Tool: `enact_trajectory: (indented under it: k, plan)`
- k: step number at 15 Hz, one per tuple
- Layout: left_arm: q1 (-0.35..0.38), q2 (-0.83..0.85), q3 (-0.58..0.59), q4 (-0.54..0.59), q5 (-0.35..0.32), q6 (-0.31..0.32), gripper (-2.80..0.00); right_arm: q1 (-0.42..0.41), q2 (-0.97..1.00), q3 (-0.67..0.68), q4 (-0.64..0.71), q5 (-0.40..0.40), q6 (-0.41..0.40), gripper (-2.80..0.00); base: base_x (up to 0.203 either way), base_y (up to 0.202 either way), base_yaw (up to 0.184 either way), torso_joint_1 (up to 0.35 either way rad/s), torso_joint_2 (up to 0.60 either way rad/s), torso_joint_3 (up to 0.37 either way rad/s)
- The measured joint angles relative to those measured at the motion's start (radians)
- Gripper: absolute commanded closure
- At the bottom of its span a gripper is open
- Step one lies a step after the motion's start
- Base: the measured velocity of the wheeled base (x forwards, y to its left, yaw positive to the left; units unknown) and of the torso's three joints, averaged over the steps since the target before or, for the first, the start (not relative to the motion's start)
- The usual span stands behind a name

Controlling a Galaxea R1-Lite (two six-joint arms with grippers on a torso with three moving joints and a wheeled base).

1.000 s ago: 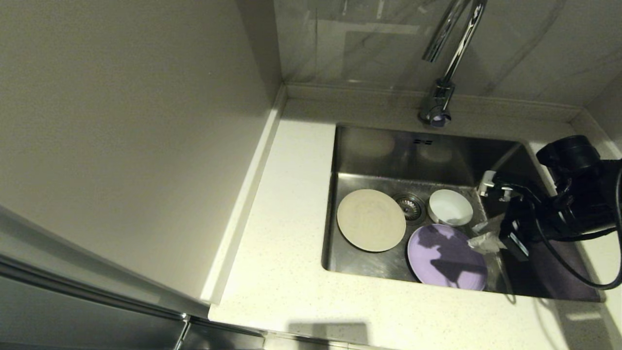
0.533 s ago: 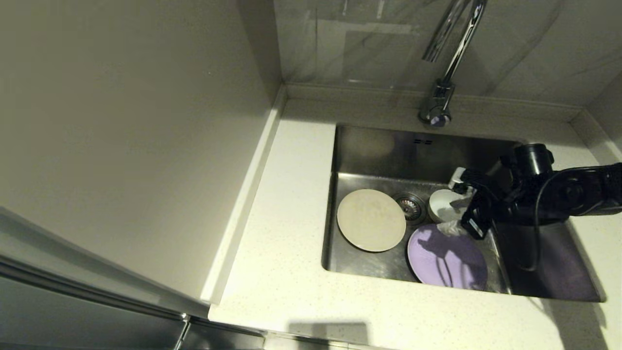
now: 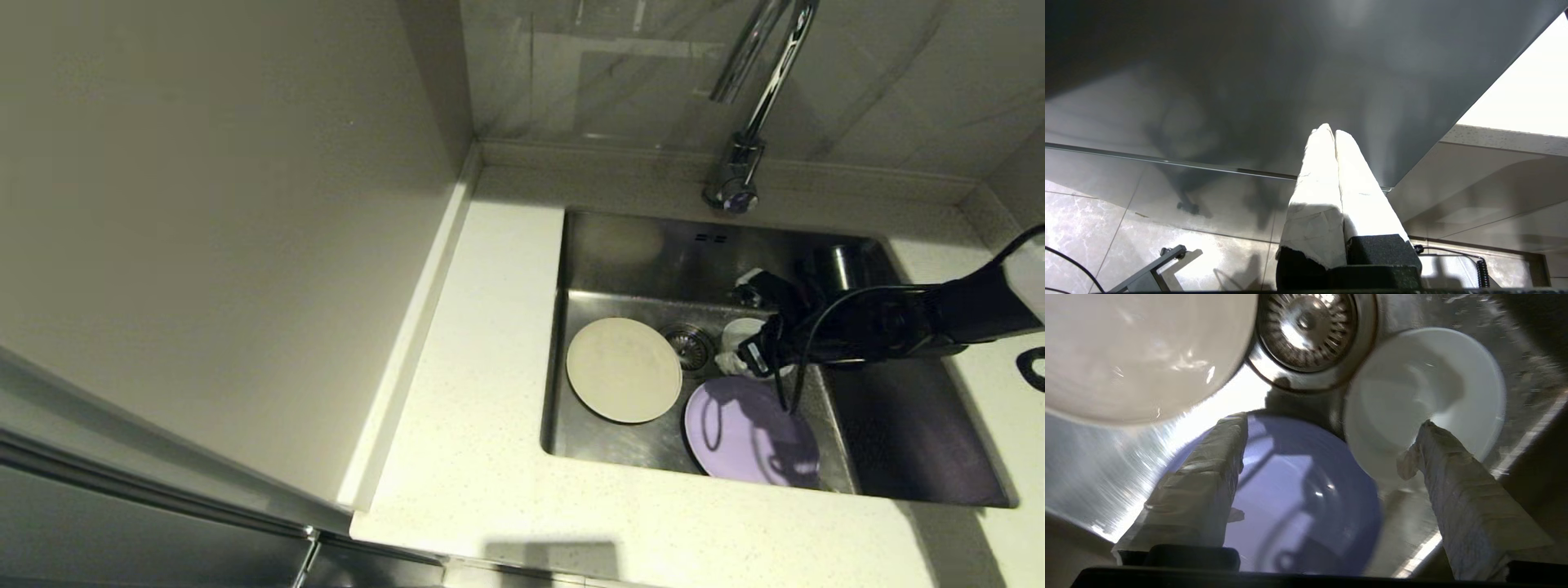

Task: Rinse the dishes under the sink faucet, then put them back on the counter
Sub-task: Put a bowl back to the table from the sink

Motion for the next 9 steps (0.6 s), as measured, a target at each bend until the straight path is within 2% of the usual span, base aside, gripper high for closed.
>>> enact_trajectory:
  k: [2,9]
  plan:
    - [0.000,0.000,0.000,0.000,0.000,0.000,0.00,0.009,0.028,-0.048,0.033,0.002,0.050,-2.80,0.000,0.000,0.000,0.000,0.00,0.000]
    - [0.000,0.000,0.000,0.000,0.000,0.000,0.00,0.034,0.185,-0.251,0.057,-0.001,0.093,-2.80,0.000,0.000,0.000,0.000,0.00,0.000]
